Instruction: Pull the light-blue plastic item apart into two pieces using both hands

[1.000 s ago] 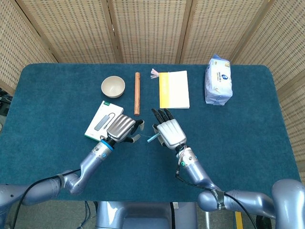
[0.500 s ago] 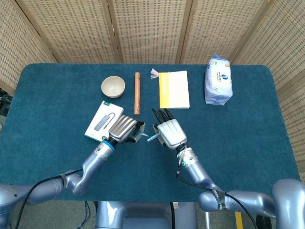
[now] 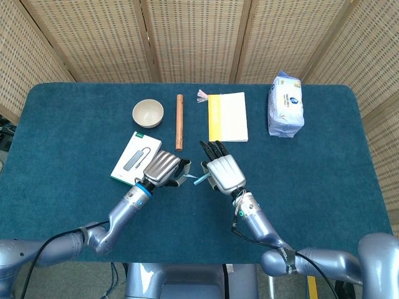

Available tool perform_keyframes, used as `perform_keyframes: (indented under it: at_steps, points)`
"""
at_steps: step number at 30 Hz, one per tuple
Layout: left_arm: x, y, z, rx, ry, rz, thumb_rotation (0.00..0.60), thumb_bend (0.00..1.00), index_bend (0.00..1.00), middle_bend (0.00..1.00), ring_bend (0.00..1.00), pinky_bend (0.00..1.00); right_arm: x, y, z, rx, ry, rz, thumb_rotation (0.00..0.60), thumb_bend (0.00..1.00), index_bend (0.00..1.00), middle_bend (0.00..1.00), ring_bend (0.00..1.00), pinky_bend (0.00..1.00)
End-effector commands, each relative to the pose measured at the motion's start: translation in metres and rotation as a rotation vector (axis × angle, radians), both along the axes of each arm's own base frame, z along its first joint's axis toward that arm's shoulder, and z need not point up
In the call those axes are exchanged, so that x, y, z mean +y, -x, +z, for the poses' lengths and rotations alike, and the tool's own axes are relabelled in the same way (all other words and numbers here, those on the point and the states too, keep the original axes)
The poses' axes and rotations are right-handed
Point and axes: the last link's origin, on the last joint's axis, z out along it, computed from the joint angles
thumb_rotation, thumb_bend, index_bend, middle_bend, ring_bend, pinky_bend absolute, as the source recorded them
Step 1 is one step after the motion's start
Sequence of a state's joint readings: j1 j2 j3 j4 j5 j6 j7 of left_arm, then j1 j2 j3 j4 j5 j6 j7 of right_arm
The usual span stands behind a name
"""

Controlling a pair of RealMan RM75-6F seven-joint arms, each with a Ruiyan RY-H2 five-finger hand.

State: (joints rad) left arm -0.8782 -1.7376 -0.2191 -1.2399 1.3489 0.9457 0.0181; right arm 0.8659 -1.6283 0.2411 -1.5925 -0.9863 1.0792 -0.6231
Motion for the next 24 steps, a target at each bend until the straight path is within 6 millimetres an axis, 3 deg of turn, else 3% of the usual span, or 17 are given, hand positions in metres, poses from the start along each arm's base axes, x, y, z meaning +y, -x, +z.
perform_keyframes:
  at_steps: [1, 7, 14, 15, 17, 18, 19, 21, 22, 24]
  points:
    - [0.001, 0.003, 0.000, 0.018, -0.014, -0.003, 0.600, 0.71, 0.69, 0.77, 0.76, 0.69, -0.001, 0.001, 0.001, -0.002, 0.003, -0.003, 0.600, 0.62, 0.60, 0.01, 0.00, 0.00]
    - [0.007, 0.026, 0.008, 0.046, -0.038, 0.035, 0.600, 0.72, 0.71, 0.77, 0.76, 0.69, -0.005, 0.010, 0.007, 0.004, 0.016, -0.016, 0.600, 0.62, 0.60, 0.01, 0.00, 0.00]
    - [0.011, 0.070, 0.031, 0.077, -0.077, 0.086, 0.600, 0.70, 0.72, 0.77, 0.76, 0.69, -0.010, 0.024, 0.008, 0.020, 0.020, -0.043, 0.600, 0.62, 0.60, 0.01, 0.00, 0.00]
    - [0.011, 0.076, 0.035, 0.080, -0.086, 0.090, 0.600, 0.69, 0.72, 0.77, 0.76, 0.69, -0.011, 0.026, 0.007, 0.021, 0.020, -0.047, 0.600, 0.62, 0.60, 0.01, 0.00, 0.00]
    - [0.012, 0.084, 0.041, 0.081, -0.098, 0.094, 0.600, 0.56, 0.69, 0.72, 0.74, 0.69, -0.013, 0.030, 0.006, 0.025, 0.020, -0.058, 0.600, 0.59, 0.57, 0.01, 0.00, 0.00]
    - [0.013, 0.088, 0.044, 0.084, -0.106, 0.092, 0.600, 0.40, 0.63, 0.63, 0.68, 0.67, -0.014, 0.033, 0.005, 0.028, 0.021, -0.063, 0.600, 0.48, 0.50, 0.01, 0.00, 0.00]
    - [0.013, 0.090, 0.047, 0.091, -0.114, 0.090, 0.600, 0.21, 0.53, 0.48, 0.56, 0.63, -0.014, 0.034, 0.005, 0.030, 0.023, -0.065, 0.600, 0.30, 0.37, 0.01, 0.00, 0.00]
    - [0.015, 0.096, 0.053, 0.123, -0.139, 0.081, 0.600, 0.02, 0.35, 0.20, 0.31, 0.48, -0.015, 0.039, 0.004, 0.029, 0.026, -0.079, 0.600, 0.04, 0.12, 0.00, 0.00, 0.00]
    - [0.015, 0.099, 0.055, 0.139, -0.148, 0.077, 0.600, 0.00, 0.26, 0.08, 0.19, 0.38, -0.015, 0.041, 0.004, 0.030, 0.025, -0.090, 0.600, 0.00, 0.04, 0.00, 0.00, 0.00]
    - [0.014, 0.101, 0.059, 0.155, -0.158, 0.078, 0.600, 0.00, 0.14, 0.00, 0.06, 0.26, -0.015, 0.045, 0.008, 0.033, 0.029, -0.110, 0.600, 0.00, 0.00, 0.00, 0.00, 0.00]
